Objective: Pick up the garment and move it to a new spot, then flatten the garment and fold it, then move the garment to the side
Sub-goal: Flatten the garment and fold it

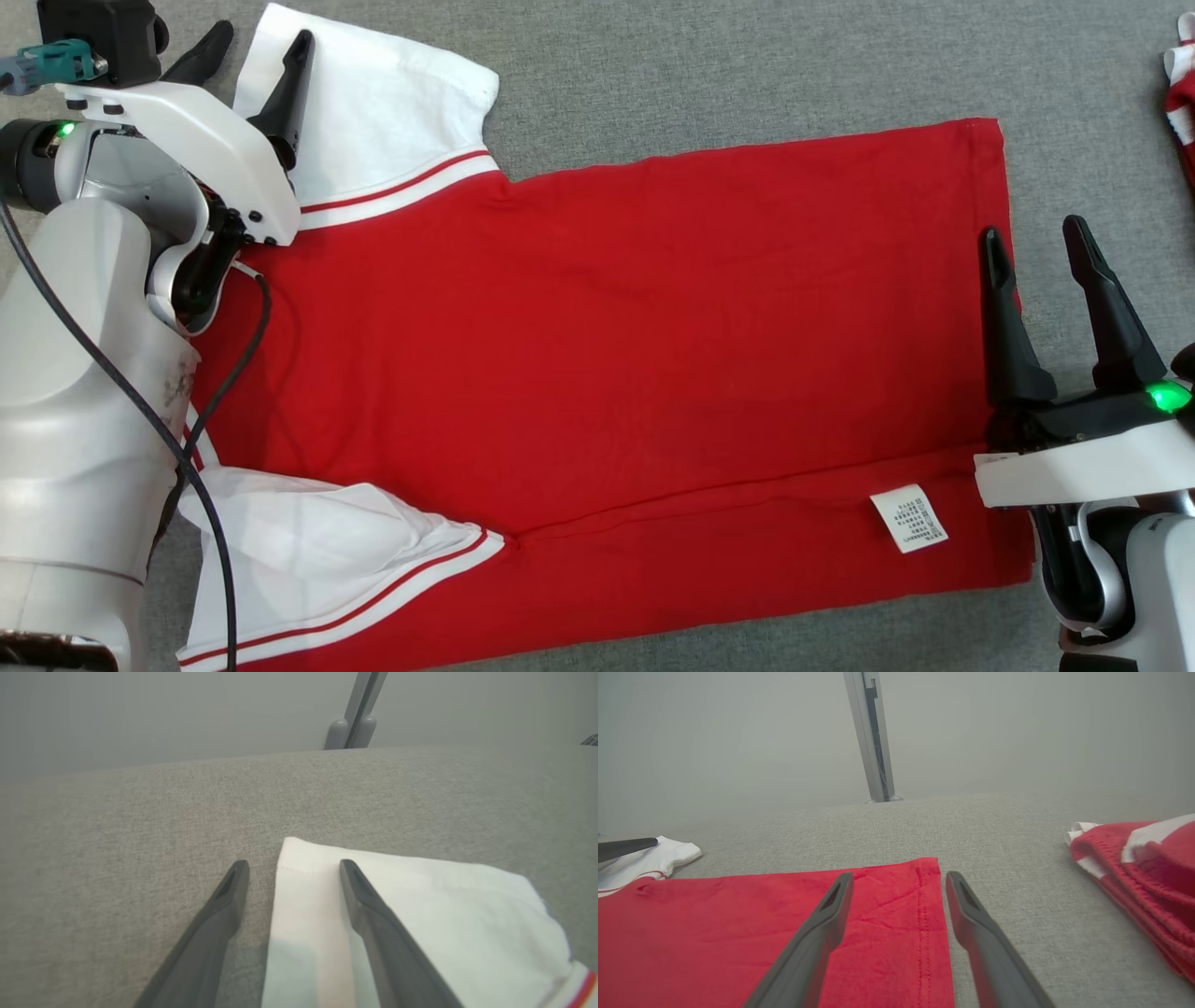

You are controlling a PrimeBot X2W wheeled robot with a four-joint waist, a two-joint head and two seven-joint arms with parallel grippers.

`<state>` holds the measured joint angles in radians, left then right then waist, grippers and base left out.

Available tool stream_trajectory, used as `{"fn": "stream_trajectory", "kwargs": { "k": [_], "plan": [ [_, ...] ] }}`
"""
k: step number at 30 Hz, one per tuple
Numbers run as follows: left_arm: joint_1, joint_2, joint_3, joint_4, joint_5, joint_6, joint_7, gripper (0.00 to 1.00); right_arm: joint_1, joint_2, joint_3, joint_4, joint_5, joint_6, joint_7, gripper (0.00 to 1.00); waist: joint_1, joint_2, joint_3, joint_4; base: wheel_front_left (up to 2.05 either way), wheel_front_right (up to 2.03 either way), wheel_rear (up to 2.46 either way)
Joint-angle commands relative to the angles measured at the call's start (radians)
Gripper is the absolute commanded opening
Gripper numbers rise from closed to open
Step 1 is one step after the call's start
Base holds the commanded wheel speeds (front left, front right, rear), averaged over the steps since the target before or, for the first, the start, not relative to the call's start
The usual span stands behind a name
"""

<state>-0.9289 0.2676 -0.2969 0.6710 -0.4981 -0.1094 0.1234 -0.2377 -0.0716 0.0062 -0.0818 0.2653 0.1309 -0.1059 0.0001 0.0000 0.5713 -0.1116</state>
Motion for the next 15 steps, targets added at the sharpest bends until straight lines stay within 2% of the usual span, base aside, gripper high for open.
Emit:
{"fn": "stream_trajectory", "kwargs": {
  "k": [1, 5, 6, 15],
  "plan": [
    [-0.028, 0.004, -0.006, 0.035, -0.008, -0.005, 0.007, 1.00, -0.015, -0.009, -0.004, 0.006, 0.008, 0.000, -0.007, 1.00, -0.0001, 0.0000, 0.003, -0.004, 0.00, 0.00, 0.00],
    [-0.053, -0.003, -0.025, 0.108, -0.024, -0.014, 0.017, 1.00, -0.026, -0.018, -0.009, 0.018, 0.017, 0.000, -0.006, 1.00, -0.0001, 0.0000, 0.004, -0.007, 0.00, 0.00, 0.00],
    [-0.062, -0.003, -0.038, 0.127, -0.024, -0.017, 0.007, 0.00, -0.036, -0.025, -0.017, 0.026, 0.021, 0.000, -0.003, 1.00, -0.0001, 0.0000, 0.004, -0.007, 0.00, 0.00, 0.00],
    [-0.106, -0.015, -0.079, 0.165, -0.032, -0.021, -0.068, 0.00, -0.144, -0.092, -0.029, 0.112, 0.045, 0.000, 0.036, 1.00, -0.0001, 0.0000, 0.011, 0.013, 0.00, 0.00, 0.00]
  ]
}}
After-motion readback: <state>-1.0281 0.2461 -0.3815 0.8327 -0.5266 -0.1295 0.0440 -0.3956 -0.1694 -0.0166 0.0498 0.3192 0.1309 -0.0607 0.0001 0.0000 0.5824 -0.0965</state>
